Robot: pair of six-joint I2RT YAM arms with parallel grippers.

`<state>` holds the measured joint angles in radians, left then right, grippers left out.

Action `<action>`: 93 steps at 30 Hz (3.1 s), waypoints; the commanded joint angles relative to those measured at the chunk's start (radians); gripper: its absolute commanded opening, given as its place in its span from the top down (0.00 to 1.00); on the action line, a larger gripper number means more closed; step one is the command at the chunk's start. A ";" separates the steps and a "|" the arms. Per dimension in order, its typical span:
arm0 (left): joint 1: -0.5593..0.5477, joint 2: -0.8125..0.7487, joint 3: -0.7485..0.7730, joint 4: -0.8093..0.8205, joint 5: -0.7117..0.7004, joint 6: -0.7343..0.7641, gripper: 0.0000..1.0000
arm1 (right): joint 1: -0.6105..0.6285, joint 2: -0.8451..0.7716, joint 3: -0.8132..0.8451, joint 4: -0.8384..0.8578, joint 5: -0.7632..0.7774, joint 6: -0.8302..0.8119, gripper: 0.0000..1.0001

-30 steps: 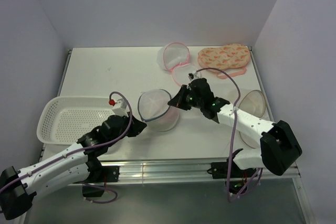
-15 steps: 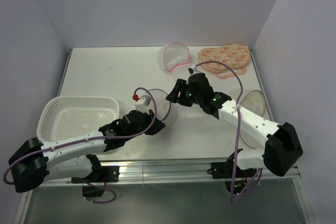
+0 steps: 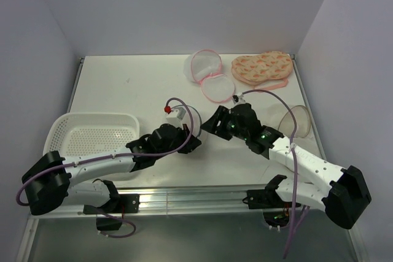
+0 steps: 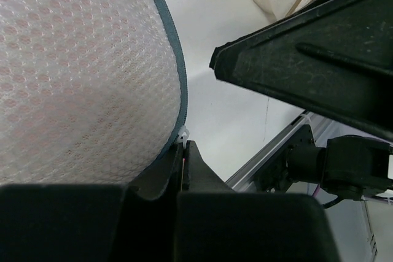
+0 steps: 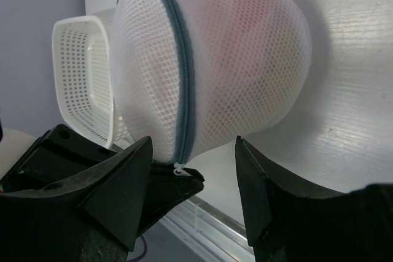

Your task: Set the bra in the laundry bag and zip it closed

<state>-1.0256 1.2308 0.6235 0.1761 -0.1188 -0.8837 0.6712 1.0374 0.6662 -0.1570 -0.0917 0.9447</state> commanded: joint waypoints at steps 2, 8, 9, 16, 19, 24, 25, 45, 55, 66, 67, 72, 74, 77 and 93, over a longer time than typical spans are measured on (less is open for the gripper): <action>-0.007 0.010 0.051 0.057 0.015 0.015 1.00 | 0.033 0.035 0.010 0.108 0.007 0.043 0.37; -0.007 0.013 0.056 0.043 0.010 0.022 1.00 | 0.044 0.082 -0.007 0.152 0.004 0.063 0.48; -0.007 0.012 0.055 0.043 0.010 0.022 1.00 | 0.042 0.090 -0.004 0.152 0.003 0.062 0.49; -0.007 -0.016 0.028 0.023 -0.004 0.017 1.00 | 0.038 0.128 0.019 0.169 0.010 0.046 0.59; -0.005 -0.042 0.001 0.010 -0.013 0.009 1.00 | 0.016 0.154 0.039 0.174 -0.006 0.031 0.82; -0.001 -0.115 -0.059 -0.046 -0.048 0.002 1.00 | -0.088 0.199 0.062 0.175 -0.091 -0.018 0.96; 0.002 -0.149 -0.071 -0.068 -0.057 -0.001 1.00 | -0.103 0.204 0.067 0.174 -0.101 -0.042 0.96; 0.009 -0.317 -0.177 -0.075 -0.050 -0.026 1.00 | -0.079 0.437 0.378 0.042 -0.168 -0.254 0.84; -0.039 -0.125 -0.021 -0.033 -0.079 -0.011 1.00 | -0.018 0.325 0.385 -0.122 0.036 -0.250 0.39; -0.037 -0.030 0.028 0.022 -0.068 -0.001 1.00 | -0.007 0.116 0.155 -0.033 0.000 -0.110 0.32; -0.037 -0.027 0.030 0.023 -0.067 -0.001 1.00 | -0.001 0.121 0.144 -0.027 0.001 -0.104 0.32; -0.037 -0.013 0.045 0.019 -0.070 0.006 1.00 | 0.041 0.141 0.115 0.019 0.009 -0.060 0.32; -0.037 -0.011 0.048 0.019 -0.070 0.006 1.00 | 0.045 0.145 0.096 0.046 0.004 -0.046 0.32; -0.037 -0.008 0.045 0.022 -0.070 0.005 1.00 | 0.045 0.154 0.075 0.082 -0.011 -0.026 0.35; -0.034 -0.109 -0.020 -0.035 -0.088 -0.023 1.00 | 0.027 0.237 0.099 0.103 -0.006 -0.024 0.90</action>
<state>-1.0588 1.1969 0.6201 0.1364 -0.2050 -0.9024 0.7109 1.2610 0.7330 -0.0708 -0.1215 0.9371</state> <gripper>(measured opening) 0.032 0.117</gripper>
